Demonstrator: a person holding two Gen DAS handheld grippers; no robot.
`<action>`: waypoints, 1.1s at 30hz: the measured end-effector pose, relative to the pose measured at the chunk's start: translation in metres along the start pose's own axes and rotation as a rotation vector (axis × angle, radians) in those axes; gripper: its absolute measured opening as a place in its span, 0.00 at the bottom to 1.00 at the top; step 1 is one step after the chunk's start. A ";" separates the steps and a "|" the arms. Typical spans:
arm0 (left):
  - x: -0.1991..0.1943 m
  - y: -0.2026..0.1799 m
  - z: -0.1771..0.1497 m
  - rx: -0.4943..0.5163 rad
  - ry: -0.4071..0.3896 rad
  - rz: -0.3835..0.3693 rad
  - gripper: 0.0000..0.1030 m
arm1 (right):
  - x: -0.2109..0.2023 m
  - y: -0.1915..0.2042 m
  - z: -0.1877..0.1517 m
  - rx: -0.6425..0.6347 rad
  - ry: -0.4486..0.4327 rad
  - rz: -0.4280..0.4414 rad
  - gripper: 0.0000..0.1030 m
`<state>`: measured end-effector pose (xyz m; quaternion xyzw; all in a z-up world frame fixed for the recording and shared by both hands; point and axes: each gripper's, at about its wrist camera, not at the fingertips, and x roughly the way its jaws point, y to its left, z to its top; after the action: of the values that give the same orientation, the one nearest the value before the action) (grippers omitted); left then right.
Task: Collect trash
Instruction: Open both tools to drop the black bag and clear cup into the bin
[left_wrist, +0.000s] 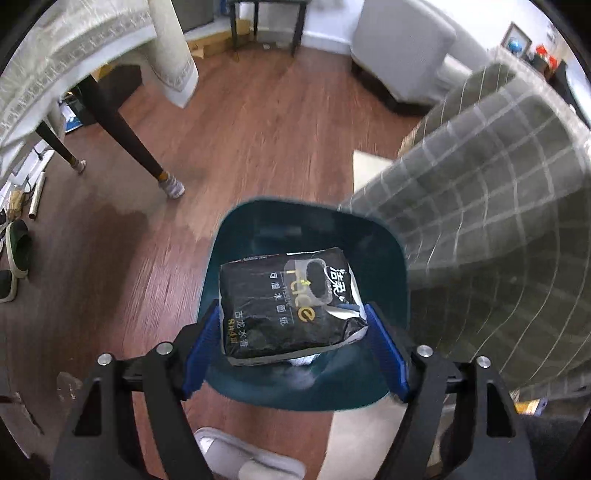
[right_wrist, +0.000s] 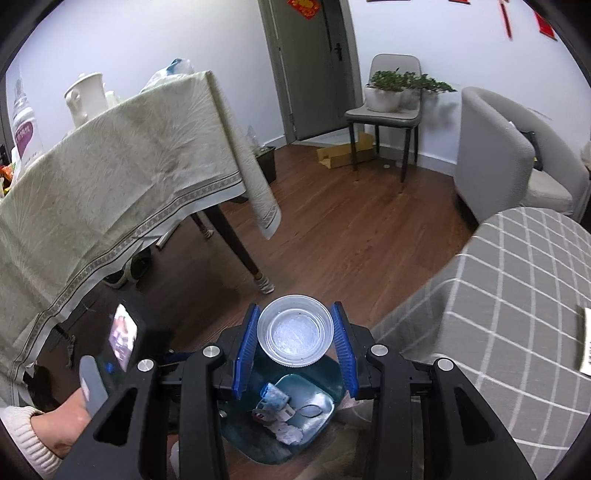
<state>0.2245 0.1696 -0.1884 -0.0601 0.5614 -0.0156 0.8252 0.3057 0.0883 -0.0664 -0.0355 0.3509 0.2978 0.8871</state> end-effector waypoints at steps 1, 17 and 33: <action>0.003 0.001 -0.003 0.008 0.013 0.000 0.79 | 0.003 0.002 0.000 -0.002 0.006 0.003 0.39; -0.044 0.051 -0.008 -0.069 -0.121 0.001 0.79 | 0.066 0.035 -0.012 -0.008 0.147 0.033 0.39; -0.123 0.062 -0.003 -0.078 -0.322 -0.029 0.56 | 0.131 0.061 -0.036 0.046 0.302 0.119 0.39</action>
<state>0.1739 0.2422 -0.0831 -0.1021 0.4210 0.0043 0.9013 0.3259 0.1941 -0.1690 -0.0390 0.4885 0.3328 0.8056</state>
